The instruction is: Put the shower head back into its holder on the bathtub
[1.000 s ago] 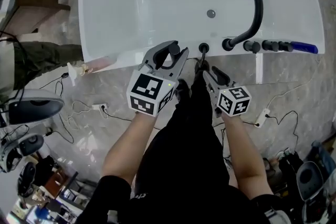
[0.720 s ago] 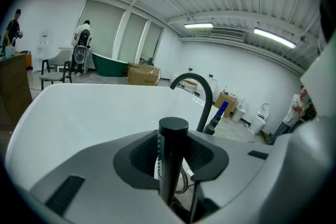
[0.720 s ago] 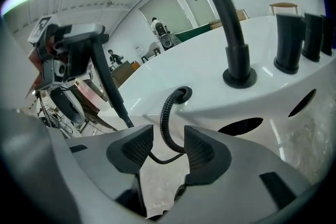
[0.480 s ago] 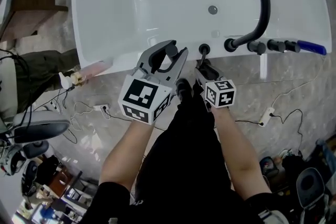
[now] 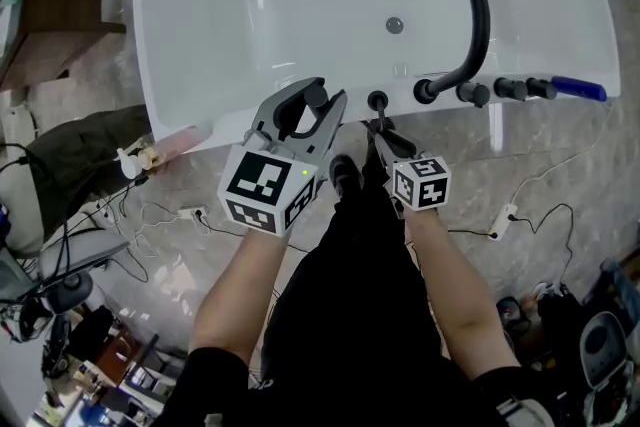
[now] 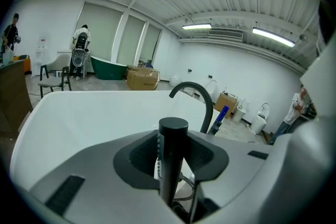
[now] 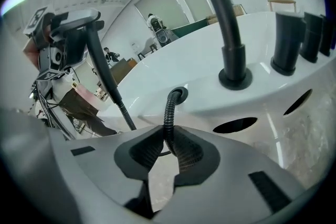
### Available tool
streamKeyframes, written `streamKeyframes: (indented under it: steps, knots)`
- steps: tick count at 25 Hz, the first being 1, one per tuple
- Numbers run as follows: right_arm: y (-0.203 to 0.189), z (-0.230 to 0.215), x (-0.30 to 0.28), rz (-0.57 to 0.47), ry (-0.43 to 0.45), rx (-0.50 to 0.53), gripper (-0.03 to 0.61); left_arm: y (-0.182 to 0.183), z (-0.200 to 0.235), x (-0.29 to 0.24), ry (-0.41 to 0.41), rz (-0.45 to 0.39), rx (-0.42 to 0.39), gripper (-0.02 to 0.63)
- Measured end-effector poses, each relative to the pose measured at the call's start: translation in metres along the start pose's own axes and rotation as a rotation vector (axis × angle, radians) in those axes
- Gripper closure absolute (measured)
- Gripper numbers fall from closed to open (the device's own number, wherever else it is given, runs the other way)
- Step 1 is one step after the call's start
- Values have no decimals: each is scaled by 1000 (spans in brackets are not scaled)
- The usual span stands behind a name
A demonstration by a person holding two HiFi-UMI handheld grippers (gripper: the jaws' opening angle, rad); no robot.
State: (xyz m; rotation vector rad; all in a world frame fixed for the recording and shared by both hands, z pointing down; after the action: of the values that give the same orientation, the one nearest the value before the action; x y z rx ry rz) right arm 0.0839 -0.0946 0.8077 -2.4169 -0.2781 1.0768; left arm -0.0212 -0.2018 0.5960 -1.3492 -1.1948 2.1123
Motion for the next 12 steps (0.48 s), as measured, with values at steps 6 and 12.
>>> streamKeyframes:
  steps: [6,12]
  knots:
    - [29,-15,25,12,-33,34,508,23,2,-1,2,-30,9,480]
    - [48,-15,6,50,-39,43,508,25,2,-10,0,-21,17,480]
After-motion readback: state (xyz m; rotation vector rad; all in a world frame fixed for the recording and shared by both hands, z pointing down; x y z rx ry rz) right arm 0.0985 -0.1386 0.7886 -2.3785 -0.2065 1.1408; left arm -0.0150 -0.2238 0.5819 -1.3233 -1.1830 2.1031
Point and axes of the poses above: the fingertips, and each gripper's own axes: x backward along the fingers, z to its left, y out of its top, the point moved 1 cm from there along x, backward along the fingers, and after that the axes turned 9 degrees about y, right-handed, at the moved point
